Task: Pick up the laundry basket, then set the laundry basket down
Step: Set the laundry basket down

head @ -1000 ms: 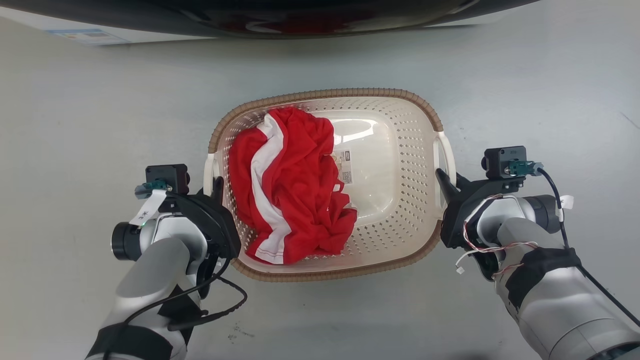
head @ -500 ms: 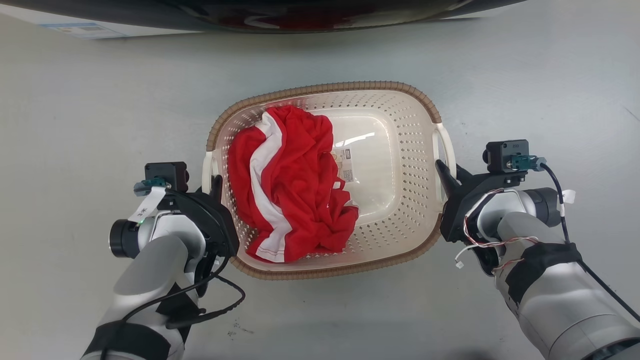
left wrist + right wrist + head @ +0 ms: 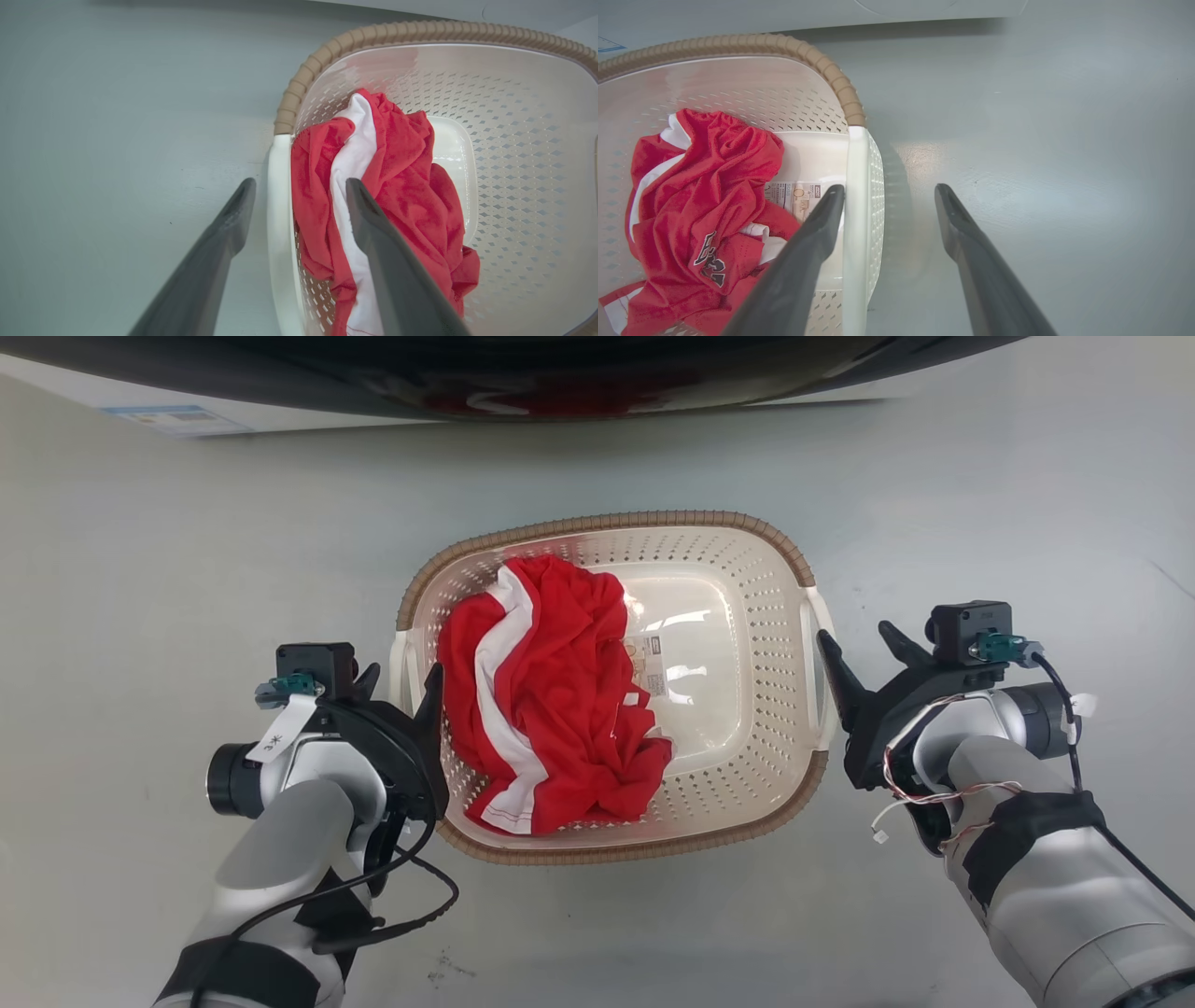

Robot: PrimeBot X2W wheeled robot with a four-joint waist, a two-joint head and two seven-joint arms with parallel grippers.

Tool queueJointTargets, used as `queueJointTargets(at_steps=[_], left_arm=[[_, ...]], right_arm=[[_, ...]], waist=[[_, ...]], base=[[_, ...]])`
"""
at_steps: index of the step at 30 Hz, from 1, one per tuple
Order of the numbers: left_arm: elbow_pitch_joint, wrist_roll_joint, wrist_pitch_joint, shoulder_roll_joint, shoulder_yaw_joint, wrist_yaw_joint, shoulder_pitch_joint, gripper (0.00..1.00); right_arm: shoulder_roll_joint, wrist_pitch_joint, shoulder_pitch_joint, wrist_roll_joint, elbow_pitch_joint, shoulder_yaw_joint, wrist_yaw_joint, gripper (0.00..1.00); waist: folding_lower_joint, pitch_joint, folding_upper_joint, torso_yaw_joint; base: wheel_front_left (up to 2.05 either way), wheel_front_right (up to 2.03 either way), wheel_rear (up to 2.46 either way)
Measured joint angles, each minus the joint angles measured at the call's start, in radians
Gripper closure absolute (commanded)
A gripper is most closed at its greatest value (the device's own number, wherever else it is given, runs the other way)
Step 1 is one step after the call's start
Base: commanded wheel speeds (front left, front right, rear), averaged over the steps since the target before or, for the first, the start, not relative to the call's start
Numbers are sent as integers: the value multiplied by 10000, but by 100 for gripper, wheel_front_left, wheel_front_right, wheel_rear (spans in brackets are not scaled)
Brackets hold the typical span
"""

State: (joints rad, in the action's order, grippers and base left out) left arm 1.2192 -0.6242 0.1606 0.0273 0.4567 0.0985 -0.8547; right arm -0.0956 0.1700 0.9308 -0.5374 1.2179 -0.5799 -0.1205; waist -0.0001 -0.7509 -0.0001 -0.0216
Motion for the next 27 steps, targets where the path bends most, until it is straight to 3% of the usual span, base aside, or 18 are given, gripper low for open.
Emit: queueJointTargets(at_steps=[27], left_arm=[[-499, -44, 882, 123, 102, 251, 1521, 0]], right_arm=[[-128, 790, -2073, -380, -796, 416, -27, 0]], waist=[[-1, 2978, 0, 190]], base=[[0, 0, 0]])
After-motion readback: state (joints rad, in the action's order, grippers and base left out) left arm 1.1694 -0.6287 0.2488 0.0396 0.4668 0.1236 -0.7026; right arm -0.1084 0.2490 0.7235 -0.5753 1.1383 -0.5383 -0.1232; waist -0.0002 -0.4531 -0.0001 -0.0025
